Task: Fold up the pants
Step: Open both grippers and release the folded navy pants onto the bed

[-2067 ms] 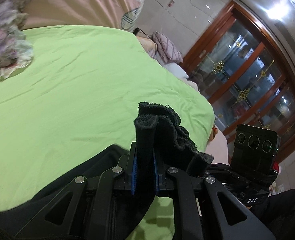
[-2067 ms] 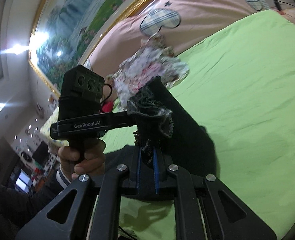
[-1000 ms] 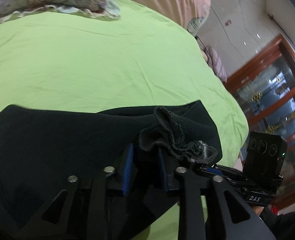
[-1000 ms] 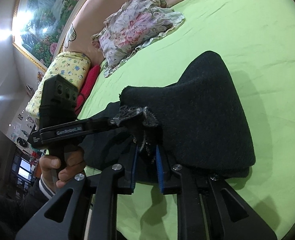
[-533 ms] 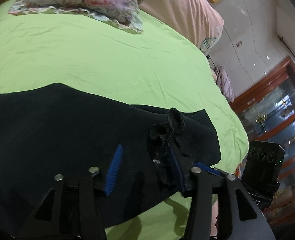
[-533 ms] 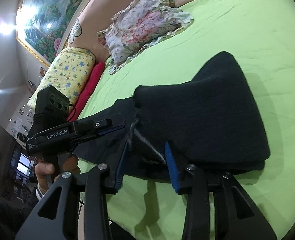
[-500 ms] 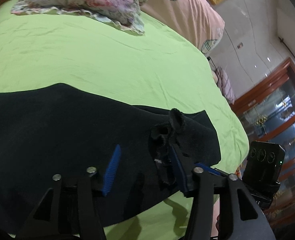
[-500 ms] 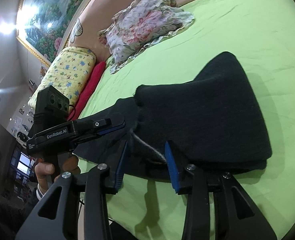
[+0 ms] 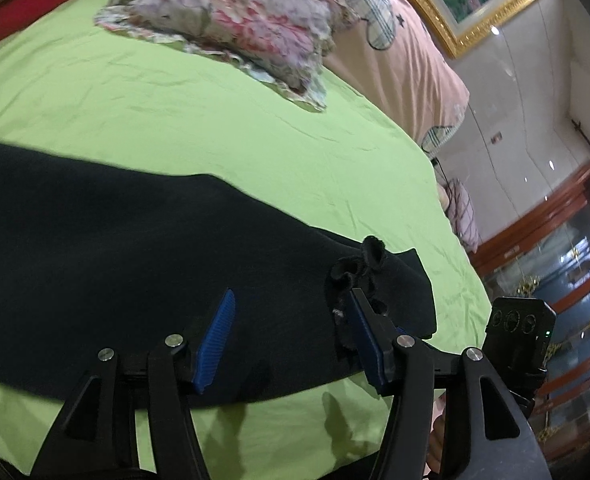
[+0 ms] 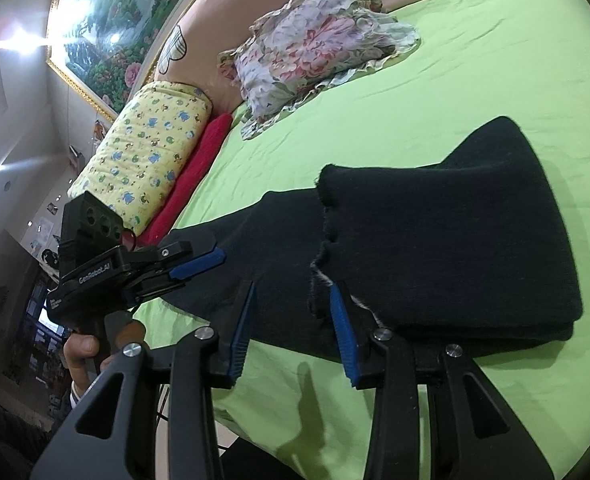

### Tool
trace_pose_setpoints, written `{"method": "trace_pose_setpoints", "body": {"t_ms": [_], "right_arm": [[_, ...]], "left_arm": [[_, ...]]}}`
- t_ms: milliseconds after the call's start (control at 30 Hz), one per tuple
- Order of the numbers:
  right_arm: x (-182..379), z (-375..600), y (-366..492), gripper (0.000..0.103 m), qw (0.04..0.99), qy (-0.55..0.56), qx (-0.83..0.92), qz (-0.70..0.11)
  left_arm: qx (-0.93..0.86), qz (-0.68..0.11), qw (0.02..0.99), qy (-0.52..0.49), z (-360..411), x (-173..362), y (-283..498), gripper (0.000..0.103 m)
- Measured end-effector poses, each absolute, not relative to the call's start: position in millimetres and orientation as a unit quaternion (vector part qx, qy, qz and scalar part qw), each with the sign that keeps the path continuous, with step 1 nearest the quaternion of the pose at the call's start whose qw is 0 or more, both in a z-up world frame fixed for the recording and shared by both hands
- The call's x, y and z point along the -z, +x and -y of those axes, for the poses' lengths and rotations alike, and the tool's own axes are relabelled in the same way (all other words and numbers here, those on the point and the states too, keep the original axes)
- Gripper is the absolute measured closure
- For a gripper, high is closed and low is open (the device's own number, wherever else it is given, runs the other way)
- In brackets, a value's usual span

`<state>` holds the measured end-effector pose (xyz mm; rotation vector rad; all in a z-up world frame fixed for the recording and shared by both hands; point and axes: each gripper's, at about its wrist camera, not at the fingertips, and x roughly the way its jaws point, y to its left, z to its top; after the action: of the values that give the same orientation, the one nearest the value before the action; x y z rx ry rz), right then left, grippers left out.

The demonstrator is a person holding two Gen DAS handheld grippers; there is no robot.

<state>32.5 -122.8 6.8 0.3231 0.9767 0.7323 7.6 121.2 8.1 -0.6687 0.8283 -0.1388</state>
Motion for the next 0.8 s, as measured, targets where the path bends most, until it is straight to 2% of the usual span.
{"method": "trace_pose_setpoints", "body": {"t_ms": [800], "right_arm": [[-11.4, 42.6, 39.2, 0.06, 0.774, 0.088, -0.422, -0.464]], "left_arm": [[-0.072, -0.32, 0.848, -0.417, -209.1, 1.1, -114.4, 0.04]]}}
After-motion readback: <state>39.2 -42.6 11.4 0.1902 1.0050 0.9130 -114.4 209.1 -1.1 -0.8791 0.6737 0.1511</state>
